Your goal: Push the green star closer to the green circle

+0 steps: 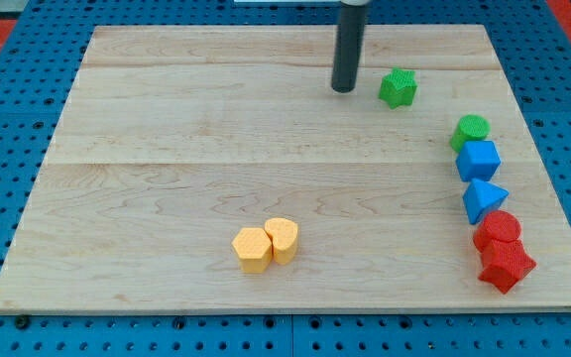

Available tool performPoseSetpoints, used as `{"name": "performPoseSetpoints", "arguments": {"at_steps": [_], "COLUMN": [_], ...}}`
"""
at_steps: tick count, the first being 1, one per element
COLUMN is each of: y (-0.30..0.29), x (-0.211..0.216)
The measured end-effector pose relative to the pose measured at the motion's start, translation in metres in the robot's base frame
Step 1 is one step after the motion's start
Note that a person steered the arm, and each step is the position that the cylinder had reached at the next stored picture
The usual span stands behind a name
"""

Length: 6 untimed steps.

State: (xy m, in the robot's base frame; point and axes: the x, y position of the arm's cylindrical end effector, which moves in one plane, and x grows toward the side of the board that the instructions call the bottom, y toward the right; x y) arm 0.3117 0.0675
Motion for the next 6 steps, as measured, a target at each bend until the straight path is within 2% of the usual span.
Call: {"name": "performPoseSetpoints", "arguments": {"at_steps": [2,4,5,6], "y": [0.091,0.076,0.117,0.117], "x": [0.028,-0.02,0.004,0.016]}}
